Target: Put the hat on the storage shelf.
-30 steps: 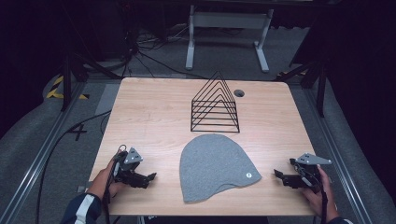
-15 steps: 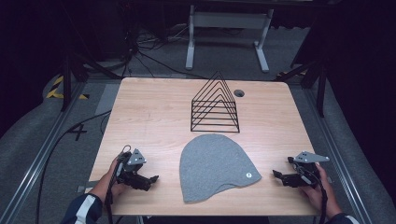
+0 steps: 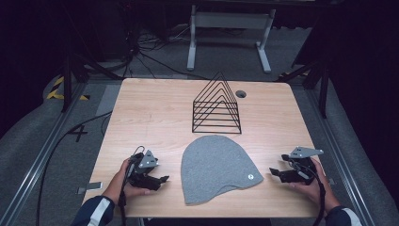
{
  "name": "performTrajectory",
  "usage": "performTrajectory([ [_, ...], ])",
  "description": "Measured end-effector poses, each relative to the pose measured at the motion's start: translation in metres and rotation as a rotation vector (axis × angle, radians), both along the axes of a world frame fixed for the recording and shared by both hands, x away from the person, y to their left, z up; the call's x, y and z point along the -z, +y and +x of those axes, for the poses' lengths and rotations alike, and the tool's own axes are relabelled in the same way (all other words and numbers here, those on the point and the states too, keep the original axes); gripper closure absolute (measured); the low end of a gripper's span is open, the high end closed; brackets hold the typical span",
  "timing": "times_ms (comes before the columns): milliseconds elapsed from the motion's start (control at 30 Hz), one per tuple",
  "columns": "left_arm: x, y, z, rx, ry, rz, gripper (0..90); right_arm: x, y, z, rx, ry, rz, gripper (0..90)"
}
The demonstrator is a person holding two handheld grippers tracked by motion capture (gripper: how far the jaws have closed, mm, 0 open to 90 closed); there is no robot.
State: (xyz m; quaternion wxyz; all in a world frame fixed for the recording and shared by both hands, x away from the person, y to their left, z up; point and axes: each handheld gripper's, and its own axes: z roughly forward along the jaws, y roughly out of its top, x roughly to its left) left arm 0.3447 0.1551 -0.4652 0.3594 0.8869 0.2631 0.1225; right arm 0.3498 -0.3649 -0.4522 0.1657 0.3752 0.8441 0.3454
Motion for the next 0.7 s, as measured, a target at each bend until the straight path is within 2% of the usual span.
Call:
performTrajectory([
  [67, -0.004, -0.011, -0.004, 0.024, -0.016, -0.011, 24.9, -0.008, 0.006, 0.003, -0.027, -0.02, 0.018, 33.8],
  [200, -0.007, -0.032, -0.011, 0.062, -0.028, -0.029, 25.9, -0.017, 0.026, 0.009, -0.093, -0.056, -0.001, 49.4],
  [267, -0.008, -0.043, -0.015, 0.08, -0.033, -0.022, 26.8, -0.019, 0.039, 0.014, -0.119, -0.066, -0.001, 56.6],
  [367, -0.008, -0.057, -0.019, 0.108, -0.046, -0.008, 27.8, -0.019, 0.06, 0.018, -0.189, -0.076, -0.019, 66.8],
  [467, -0.004, -0.066, -0.02, 0.129, -0.049, 0.015, 28.9, -0.014, 0.073, 0.02, -0.223, -0.073, -0.032, 71.5],
  [600, 0.002, -0.069, -0.019, 0.148, -0.044, 0.062, 30.0, -0.007, 0.083, 0.019, -0.256, -0.05, -0.038, 74.8],
  [633, 0.003, -0.068, -0.018, 0.141, -0.036, 0.049, 29.9, -0.005, 0.083, 0.018, -0.26, -0.045, -0.039, 75.0],
  [700, 0.002, -0.065, -0.016, 0.131, -0.04, 0.056, 29.7, -0.001, 0.084, 0.017, -0.266, -0.032, -0.049, 75.2],
])
